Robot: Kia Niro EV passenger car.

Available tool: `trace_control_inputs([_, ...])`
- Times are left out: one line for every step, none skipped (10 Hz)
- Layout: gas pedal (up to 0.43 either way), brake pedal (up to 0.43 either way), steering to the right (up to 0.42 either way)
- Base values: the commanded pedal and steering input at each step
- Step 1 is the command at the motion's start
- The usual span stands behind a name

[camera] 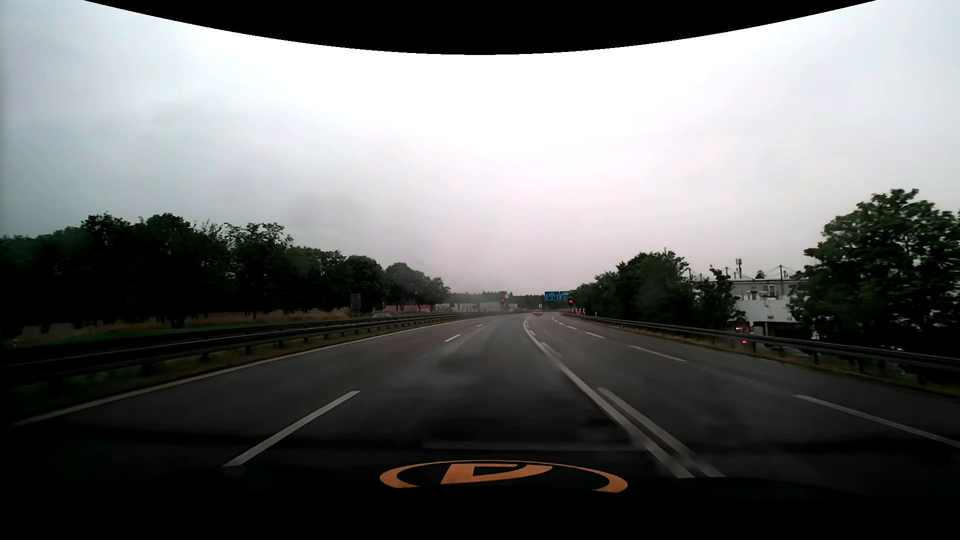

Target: Follow the waypoints while adhering to traffic rules and regulations

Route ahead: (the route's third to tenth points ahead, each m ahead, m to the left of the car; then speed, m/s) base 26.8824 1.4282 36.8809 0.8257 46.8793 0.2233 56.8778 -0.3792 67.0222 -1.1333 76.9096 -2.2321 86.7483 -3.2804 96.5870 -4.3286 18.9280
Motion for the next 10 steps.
trace_control_inputs([0.169,0.000,0.005])
trace_control_inputs([0.169,0.000,0.006])
trace_control_inputs([0.169,0.000,0.006])
trace_control_inputs([0.169,0.000,0.006])
trace_control_inputs([0.169,0.000,0.006])
trace_control_inputs([0.169,0.000,0.006])
trace_control_inputs([0.169,0.000,0.006])
trace_control_inputs([0.169,0.000,0.006])
trace_control_inputs([0.169,0.000,0.006])
trace_control_inputs([0.177,0.000,0.006])
